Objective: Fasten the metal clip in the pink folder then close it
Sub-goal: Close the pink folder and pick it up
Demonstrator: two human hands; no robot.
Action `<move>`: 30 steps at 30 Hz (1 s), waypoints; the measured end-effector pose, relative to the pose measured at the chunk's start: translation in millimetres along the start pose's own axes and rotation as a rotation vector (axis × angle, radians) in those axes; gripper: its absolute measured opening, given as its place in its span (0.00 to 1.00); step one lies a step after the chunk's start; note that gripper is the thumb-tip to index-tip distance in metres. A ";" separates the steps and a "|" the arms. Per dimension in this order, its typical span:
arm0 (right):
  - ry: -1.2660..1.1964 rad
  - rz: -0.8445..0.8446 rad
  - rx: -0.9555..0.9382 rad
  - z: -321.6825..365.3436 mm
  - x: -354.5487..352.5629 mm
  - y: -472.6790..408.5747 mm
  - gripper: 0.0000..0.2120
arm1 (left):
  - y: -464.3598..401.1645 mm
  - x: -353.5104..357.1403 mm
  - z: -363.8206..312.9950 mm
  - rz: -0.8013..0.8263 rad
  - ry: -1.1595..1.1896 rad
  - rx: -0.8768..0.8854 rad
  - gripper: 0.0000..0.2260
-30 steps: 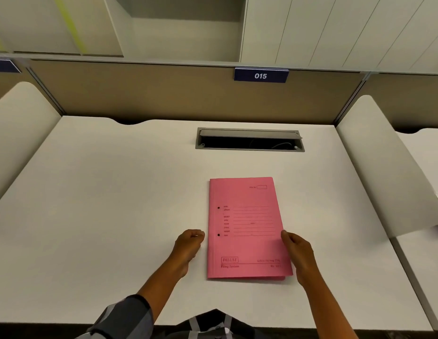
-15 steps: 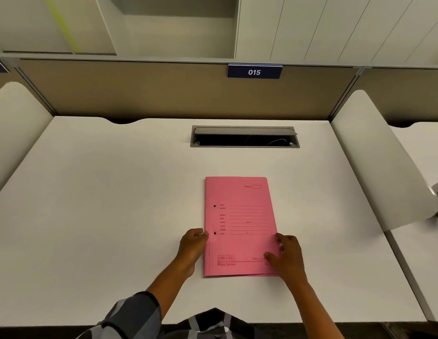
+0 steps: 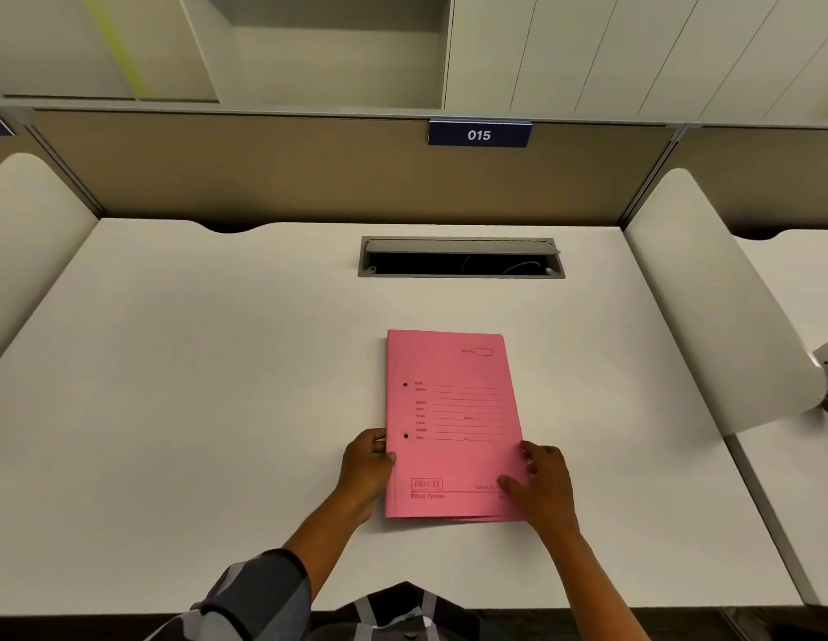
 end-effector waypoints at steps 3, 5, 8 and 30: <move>-0.042 -0.012 0.053 -1.4 -5.5 -2.1 0.34 | 0.2 0.9 -1.9 0.006 -0.002 0.001 0.08; -0.094 -0.028 0.095 -3.9 -9.5 -2.8 0.33 | 0.4 1.2 -3.3 0.008 -0.006 0.001 0.09; -0.150 -0.060 0.123 -6.8 -15.0 -2.6 0.30 | 2.5 0.7 -6.5 0.011 0.016 0.009 0.09; -0.593 0.006 0.341 -15.5 -5.0 15.3 0.13 | 9.2 -6.2 -9.0 0.036 0.070 0.000 0.14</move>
Point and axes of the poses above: each hand's wrist, its own y-axis away from the middle knuckle, its own x-axis out of the palm, z = x × y, the point moved 10 cm from there along -y, towards the middle knuckle, and after that the axes turned 2 degrees about x, right-handed, at the moved point
